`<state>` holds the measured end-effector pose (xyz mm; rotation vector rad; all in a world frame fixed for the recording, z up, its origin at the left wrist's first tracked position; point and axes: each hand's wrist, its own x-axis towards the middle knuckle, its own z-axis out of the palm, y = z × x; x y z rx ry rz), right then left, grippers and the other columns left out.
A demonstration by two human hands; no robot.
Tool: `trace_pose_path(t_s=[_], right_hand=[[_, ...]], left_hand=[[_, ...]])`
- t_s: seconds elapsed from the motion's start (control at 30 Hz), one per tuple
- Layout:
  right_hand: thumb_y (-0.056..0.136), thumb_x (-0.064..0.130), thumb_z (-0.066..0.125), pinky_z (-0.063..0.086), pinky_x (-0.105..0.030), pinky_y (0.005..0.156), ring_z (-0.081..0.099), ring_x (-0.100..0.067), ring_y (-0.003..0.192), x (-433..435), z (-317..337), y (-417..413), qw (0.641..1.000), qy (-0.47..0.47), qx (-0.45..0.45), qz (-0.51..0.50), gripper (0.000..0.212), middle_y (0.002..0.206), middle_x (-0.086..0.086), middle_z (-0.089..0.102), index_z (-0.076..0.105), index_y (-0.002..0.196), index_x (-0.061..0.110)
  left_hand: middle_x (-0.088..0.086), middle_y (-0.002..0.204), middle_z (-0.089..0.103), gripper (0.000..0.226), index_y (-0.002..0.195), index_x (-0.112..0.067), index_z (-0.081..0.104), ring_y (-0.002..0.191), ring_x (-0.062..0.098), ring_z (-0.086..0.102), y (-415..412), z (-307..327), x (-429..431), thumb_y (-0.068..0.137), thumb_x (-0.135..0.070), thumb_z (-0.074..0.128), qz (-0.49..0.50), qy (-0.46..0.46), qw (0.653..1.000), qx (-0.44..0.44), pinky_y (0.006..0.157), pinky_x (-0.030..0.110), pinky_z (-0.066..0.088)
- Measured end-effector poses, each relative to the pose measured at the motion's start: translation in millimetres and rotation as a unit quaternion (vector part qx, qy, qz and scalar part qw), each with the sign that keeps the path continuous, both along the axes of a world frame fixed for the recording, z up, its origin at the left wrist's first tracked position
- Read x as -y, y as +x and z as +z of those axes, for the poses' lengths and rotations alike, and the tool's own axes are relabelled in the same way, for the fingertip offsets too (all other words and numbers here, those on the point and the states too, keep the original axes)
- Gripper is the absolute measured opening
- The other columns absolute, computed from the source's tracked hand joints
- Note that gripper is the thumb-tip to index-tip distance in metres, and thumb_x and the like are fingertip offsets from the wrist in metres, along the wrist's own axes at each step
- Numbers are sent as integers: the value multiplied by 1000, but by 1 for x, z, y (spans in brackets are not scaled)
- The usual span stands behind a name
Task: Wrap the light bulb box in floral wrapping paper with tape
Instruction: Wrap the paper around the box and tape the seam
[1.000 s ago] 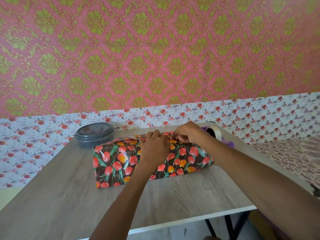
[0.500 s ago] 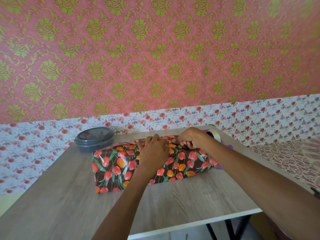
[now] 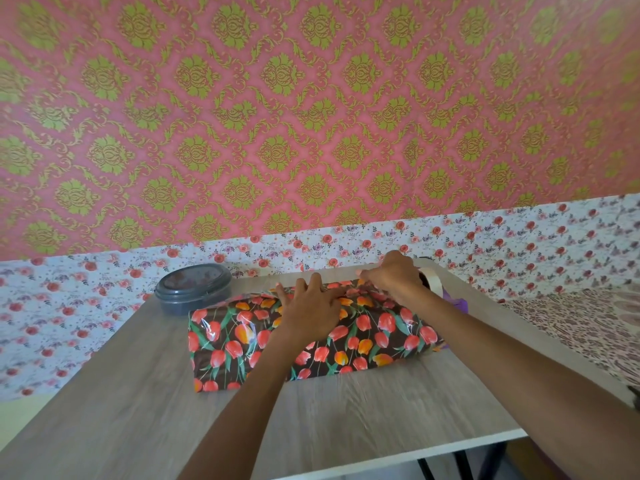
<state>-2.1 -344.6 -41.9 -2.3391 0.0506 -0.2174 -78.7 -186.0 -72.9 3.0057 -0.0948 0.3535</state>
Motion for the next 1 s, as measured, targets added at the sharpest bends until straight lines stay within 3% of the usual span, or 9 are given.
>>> trace_pose_path(t_s=[0.07,0.17,0.3,0.47,0.6,0.73,0.87,1.0], right_hand=[[78,39,79,29,-22,42,40,-15,43,-4,0,0,998,-47,28,-10,47,51,2,41,43,61,14],[75,55,77,32,-22,42,51,-16,51,-9,-3,-1,994,-108,33,-15,52,58,2,50,46,66,14],[70,64,75,38,-22,43,65,-18,65,-12,-12,0,995,-100,3,-14,56,71,0,64,56,77,11],[81,28,74,52,-24,47,62,-18,51,-15,-18,8,997,-54,-49,-2,27,67,-8,70,67,78,2],[86,13,73,41,-17,37,52,-13,41,-14,-13,7,993,60,-94,22,16,63,-9,65,67,89,-2],[85,2,73,45,-21,44,54,-12,50,-9,-2,2,977,120,-170,49,7,69,-9,64,66,85,-1],[89,22,72,41,-18,40,49,-12,43,-4,-4,-4,975,147,-159,42,23,58,-6,58,64,79,3],[81,42,77,40,-20,41,52,-14,45,-11,-16,-4,992,85,-88,11,39,63,-5,65,67,81,5]], left_hand=[[7,141,33,45,143,-47,39,137,33,27,1,0,1,102,-41,21,0,3,1000,5,111,73,4],[5,129,40,43,140,-47,44,129,32,36,0,-4,1,102,-43,24,4,-6,999,37,110,72,13],[1,123,43,38,136,-49,48,123,30,42,-2,-8,-3,103,-47,29,-5,-16,998,57,110,65,23],[-8,131,46,36,121,-44,64,130,24,37,0,-11,-6,99,-56,38,-28,-70,993,90,111,60,22],[-13,137,44,31,116,-46,67,133,21,30,2,-14,-7,95,-57,47,-34,-100,988,116,111,59,26],[-14,136,45,27,115,-48,66,133,20,29,1,-13,-6,95,-54,50,-34,-124,984,124,110,58,26],[-14,137,46,28,118,-46,65,135,22,29,0,-12,-3,97,-51,48,-34,-106,986,127,112,56,22],[-14,131,50,23,110,-43,69,133,21,30,1,-14,-4,92,-51,57,-39,-162,976,144,112,55,24]])
